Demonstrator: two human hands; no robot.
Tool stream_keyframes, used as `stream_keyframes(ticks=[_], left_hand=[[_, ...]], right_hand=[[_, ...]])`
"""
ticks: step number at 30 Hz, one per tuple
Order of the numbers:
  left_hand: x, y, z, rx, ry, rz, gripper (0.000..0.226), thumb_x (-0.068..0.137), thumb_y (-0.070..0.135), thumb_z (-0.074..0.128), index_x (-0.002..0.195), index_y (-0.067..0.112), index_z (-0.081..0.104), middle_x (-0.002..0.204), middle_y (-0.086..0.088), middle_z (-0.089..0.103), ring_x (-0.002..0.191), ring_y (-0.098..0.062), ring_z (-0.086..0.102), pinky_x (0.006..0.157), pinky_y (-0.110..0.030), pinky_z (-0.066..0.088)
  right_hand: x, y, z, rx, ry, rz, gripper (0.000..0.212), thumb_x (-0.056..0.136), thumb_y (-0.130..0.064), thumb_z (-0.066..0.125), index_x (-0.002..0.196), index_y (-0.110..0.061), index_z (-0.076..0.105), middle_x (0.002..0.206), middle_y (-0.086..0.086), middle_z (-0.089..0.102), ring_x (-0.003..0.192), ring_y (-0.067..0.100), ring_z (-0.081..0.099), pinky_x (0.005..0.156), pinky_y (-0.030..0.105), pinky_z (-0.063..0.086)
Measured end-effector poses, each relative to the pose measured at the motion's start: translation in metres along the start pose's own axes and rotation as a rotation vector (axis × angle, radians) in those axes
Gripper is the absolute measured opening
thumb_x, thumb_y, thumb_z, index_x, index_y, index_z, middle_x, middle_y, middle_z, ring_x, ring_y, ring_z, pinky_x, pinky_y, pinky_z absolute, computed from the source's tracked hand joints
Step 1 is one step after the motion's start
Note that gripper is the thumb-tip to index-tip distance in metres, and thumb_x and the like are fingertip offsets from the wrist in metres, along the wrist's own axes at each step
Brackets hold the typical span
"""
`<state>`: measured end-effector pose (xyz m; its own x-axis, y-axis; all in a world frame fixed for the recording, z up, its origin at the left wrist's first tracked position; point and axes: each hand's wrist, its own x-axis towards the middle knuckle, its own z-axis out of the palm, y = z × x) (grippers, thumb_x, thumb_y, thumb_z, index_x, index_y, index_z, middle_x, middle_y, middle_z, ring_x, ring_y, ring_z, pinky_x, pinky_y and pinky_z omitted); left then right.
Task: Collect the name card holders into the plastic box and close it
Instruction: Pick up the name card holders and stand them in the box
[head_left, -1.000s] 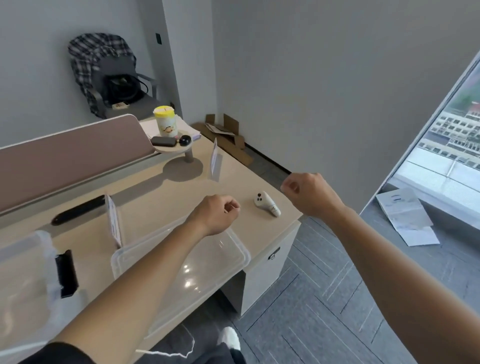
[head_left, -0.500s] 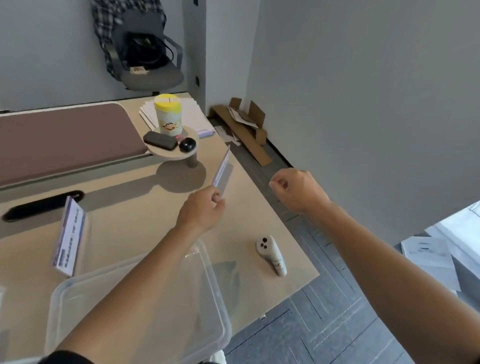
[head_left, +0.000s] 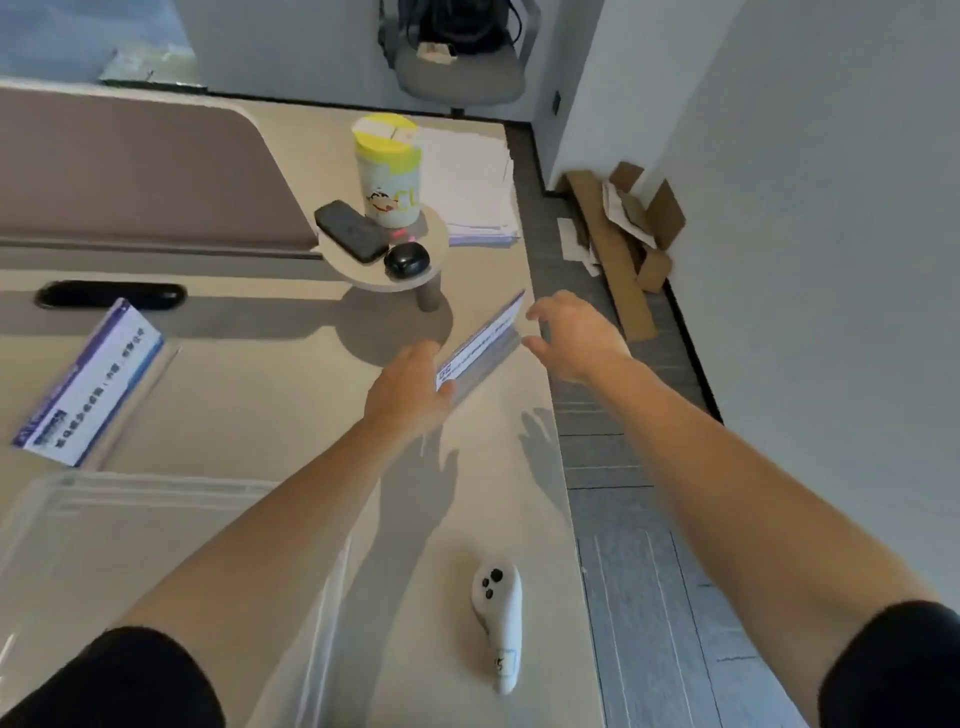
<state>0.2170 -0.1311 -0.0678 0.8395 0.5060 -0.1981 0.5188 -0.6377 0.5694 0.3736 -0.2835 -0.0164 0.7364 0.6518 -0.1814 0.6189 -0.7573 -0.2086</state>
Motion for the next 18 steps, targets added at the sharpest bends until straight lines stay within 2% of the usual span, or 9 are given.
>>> stream_keyframes(ticks=[5, 8, 10, 13, 18], left_hand=[[0.044, 0.011, 0.042, 0.089, 0.066, -0.226, 0.062, 0.090, 0.034, 0.059, 0.145, 0.021, 0.033, 0.147, -0.002, 0.040, 0.128, -0.026, 0.047, 0.098, -0.043, 0.045], [0.057, 0.017, 0.059, 0.148, 0.058, -0.320, 0.054, 0.093, 0.032, 0.055, 0.143, 0.023, 0.036, 0.139, -0.005, 0.050, 0.124, -0.028, 0.050, 0.094, -0.040, 0.044], [0.062, 0.018, 0.069, 0.179, 0.096, -0.356, 0.038, 0.095, 0.027, 0.049, 0.133, 0.022, 0.046, 0.122, -0.011, 0.061, 0.110, -0.033, 0.057, 0.083, -0.038, 0.045], [0.061, 0.021, 0.071, 0.225, 0.120, -0.347, 0.021, 0.096, 0.026, 0.047, 0.112, 0.014, 0.055, 0.103, -0.020, 0.063, 0.096, -0.041, 0.059, 0.070, -0.037, 0.041], [0.042, 0.022, 0.051, 0.287, 0.153, -0.321, 0.021, 0.098, 0.030, 0.046, 0.108, 0.014, 0.055, 0.098, -0.018, 0.063, 0.088, -0.038, 0.060, 0.066, -0.035, 0.038]], right_hand=[[0.088, 0.029, 0.023, -0.246, -0.083, -0.277, 0.053, 0.096, -0.030, 0.059, 0.146, -0.025, 0.042, 0.151, 0.006, 0.038, 0.137, 0.030, 0.034, 0.101, 0.048, 0.044], [0.126, 0.035, 0.038, -0.397, -0.164, -0.402, 0.059, 0.095, -0.035, 0.058, 0.149, -0.027, 0.034, 0.154, 0.005, 0.036, 0.140, 0.032, 0.030, 0.101, 0.049, 0.042], [0.144, 0.039, 0.044, -0.432, -0.177, -0.469, 0.047, 0.097, -0.033, 0.056, 0.142, -0.024, 0.045, 0.142, 0.007, 0.049, 0.132, 0.033, 0.039, 0.092, 0.047, 0.045], [0.156, 0.046, 0.050, -0.386, -0.151, -0.516, 0.024, 0.100, -0.023, 0.050, 0.121, -0.019, 0.062, 0.115, 0.010, 0.063, 0.108, 0.033, 0.056, 0.071, 0.040, 0.043], [0.152, 0.039, 0.039, -0.349, -0.113, -0.603, 0.022, 0.100, -0.029, 0.050, 0.111, -0.021, 0.067, 0.102, 0.009, 0.067, 0.091, 0.030, 0.061, 0.065, 0.036, 0.044]])
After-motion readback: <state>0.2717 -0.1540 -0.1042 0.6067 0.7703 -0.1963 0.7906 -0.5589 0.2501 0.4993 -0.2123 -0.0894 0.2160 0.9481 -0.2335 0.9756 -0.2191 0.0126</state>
